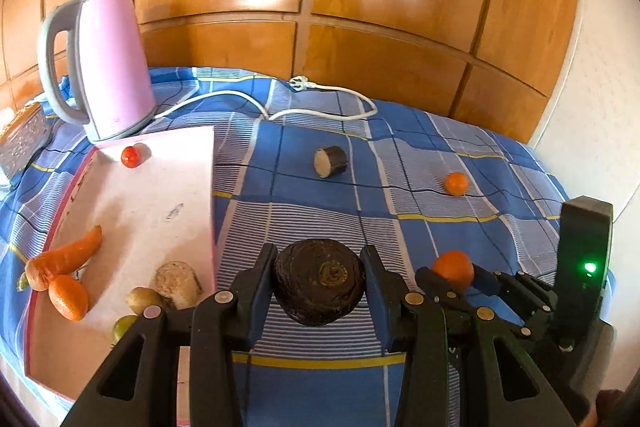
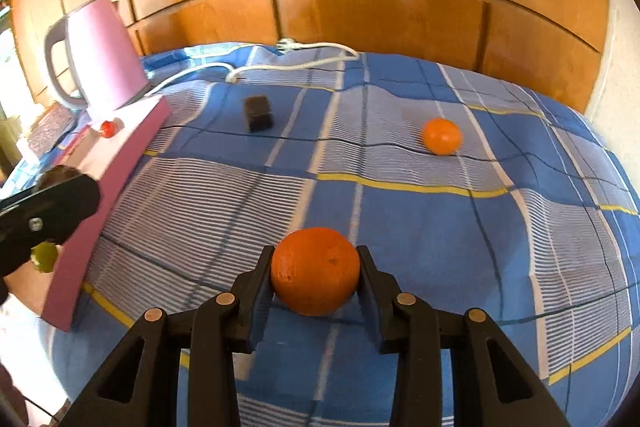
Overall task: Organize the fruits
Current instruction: 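Lift and carry the mandarin and dark slice over the white tray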
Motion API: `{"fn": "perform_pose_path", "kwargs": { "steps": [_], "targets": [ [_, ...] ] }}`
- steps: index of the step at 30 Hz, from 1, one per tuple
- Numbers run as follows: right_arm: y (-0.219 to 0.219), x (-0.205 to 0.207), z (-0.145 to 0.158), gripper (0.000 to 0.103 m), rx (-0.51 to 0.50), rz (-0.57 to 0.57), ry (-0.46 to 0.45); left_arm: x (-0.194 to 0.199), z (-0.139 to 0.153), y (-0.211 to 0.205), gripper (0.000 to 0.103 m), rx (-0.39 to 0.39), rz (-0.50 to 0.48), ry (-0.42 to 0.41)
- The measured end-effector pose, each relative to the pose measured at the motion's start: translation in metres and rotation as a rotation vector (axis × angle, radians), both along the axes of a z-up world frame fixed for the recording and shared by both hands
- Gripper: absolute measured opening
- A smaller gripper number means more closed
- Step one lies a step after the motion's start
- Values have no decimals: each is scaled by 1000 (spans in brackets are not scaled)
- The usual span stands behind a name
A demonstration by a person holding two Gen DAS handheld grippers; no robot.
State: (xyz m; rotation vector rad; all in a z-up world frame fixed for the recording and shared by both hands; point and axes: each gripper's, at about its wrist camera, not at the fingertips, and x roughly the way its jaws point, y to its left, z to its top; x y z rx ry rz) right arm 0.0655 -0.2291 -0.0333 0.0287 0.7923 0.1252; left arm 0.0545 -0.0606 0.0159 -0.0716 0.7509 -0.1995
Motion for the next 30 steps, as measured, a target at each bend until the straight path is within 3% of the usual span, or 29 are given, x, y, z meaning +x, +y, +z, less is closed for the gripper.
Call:
{"fn": "perform_pose_path", "kwargs": {
  "steps": [10, 24, 30],
  "targets": [
    [38, -1, 12, 39, 9, 117, -16, 1, 8, 34, 42, -2, 69, -29],
    [120, 19, 37, 39, 54, 358, -5, 6, 5, 136, 42, -58, 288, -3],
    [160, 36, 41, 39, 50, 429, 3, 6, -1, 158, 42, -79, 318, 13]
  ]
}}
